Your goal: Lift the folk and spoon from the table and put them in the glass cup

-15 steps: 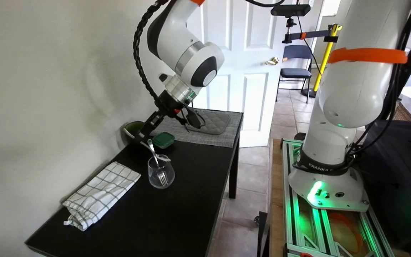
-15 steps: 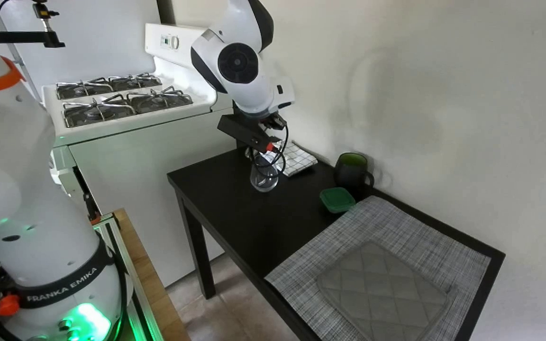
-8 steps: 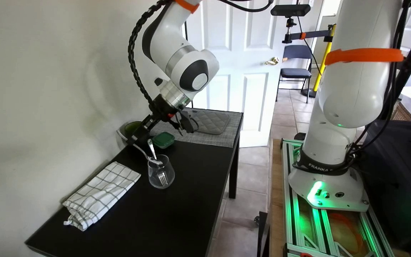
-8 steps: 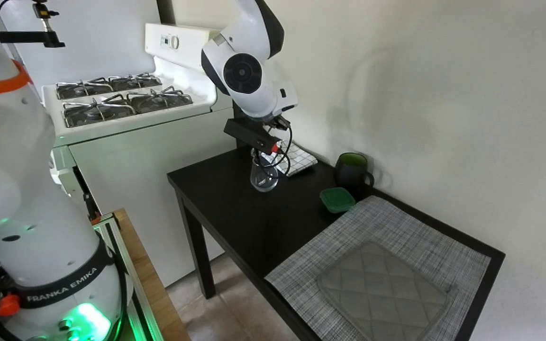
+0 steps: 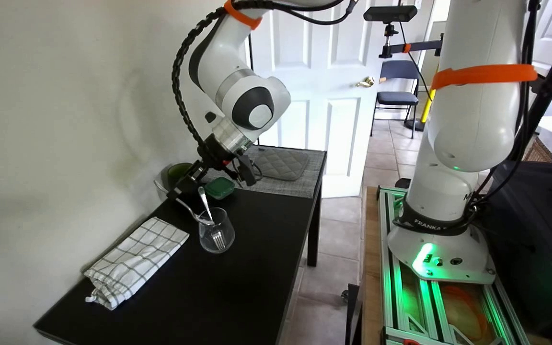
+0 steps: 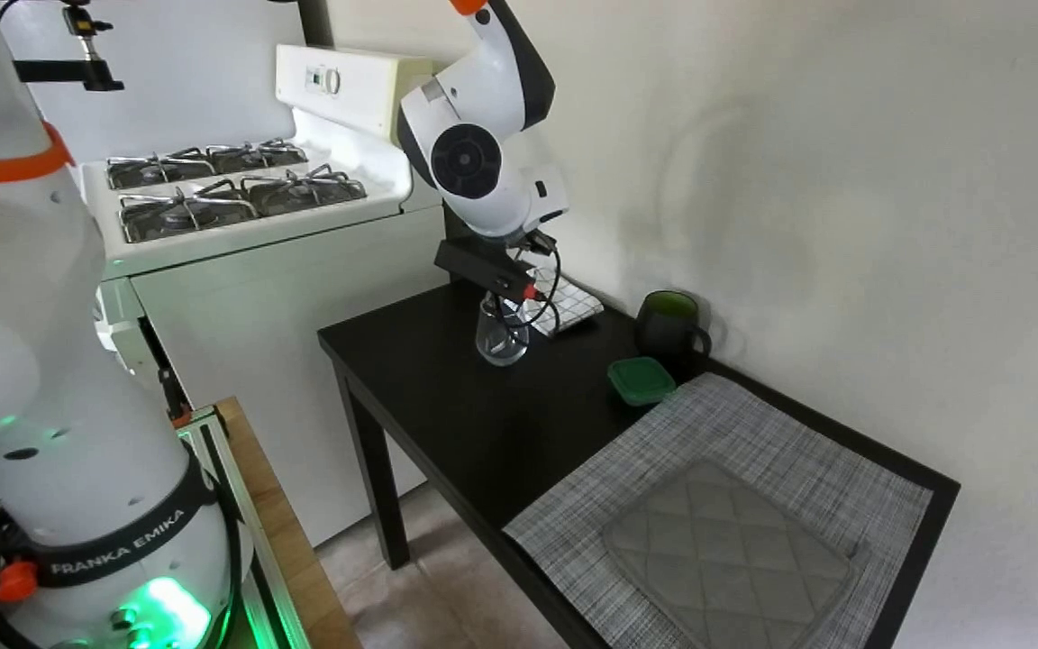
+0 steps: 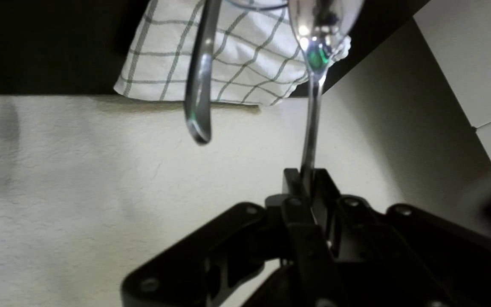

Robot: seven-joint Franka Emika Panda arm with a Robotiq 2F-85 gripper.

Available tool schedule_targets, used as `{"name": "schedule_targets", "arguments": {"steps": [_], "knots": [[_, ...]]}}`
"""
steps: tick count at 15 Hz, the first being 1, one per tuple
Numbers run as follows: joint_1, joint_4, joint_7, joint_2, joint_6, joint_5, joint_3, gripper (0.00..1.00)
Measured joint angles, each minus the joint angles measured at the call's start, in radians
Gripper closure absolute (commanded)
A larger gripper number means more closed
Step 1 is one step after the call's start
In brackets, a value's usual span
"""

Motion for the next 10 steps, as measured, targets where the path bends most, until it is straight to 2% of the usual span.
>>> {"name": "schedule_targets", "arguments": {"steps": [10], "knots": [[-0.004,0.005,-0.13,0.04,0.0,0.06,-0.013,0.97]]}}
